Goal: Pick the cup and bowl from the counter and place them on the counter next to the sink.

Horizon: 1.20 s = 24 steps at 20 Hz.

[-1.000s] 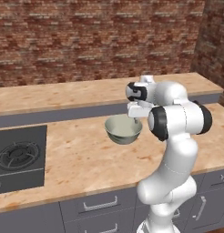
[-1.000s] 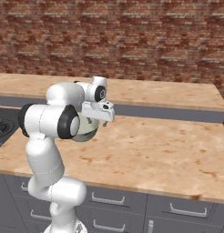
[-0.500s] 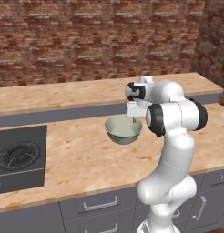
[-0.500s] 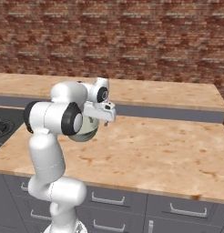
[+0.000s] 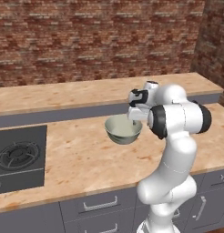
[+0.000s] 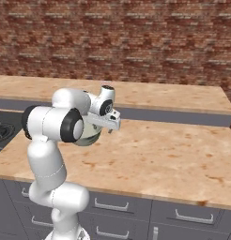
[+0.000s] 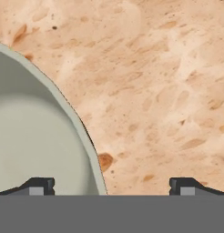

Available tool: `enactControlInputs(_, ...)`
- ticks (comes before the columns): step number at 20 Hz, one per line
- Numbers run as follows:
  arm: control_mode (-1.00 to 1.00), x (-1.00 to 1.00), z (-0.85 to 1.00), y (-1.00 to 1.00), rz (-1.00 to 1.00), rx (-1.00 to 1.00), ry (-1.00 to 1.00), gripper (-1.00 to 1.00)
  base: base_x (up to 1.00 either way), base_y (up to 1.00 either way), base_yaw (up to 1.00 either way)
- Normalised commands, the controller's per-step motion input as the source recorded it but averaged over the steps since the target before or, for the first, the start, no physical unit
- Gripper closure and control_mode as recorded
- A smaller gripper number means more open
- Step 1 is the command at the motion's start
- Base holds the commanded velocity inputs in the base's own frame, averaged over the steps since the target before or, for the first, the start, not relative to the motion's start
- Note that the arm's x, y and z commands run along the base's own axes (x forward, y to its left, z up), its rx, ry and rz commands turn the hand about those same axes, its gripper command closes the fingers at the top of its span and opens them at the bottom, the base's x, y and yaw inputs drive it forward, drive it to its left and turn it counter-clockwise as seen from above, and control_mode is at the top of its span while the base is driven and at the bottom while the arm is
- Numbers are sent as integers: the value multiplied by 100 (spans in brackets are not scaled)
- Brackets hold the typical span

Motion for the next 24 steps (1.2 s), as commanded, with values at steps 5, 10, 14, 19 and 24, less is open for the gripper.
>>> enactControlInputs(5, -100, 0, 0, 0, 0, 0, 0, -100, 0, 0, 0)
enactControlInputs(10, -100, 0, -17, 0, 0, 0, 0, -100, 0, 0, 0)
enactControlInputs(14, -100, 0, -21, 0, 0, 0, 0, -100, 0, 0, 0)
enactControlInputs(19, -100, 0, -1, 0, 0, 0, 0, -100, 0, 0, 0)
enactControlInputs(24, -100, 0, 0, 0, 0, 0, 0, -100, 0, 0, 0)
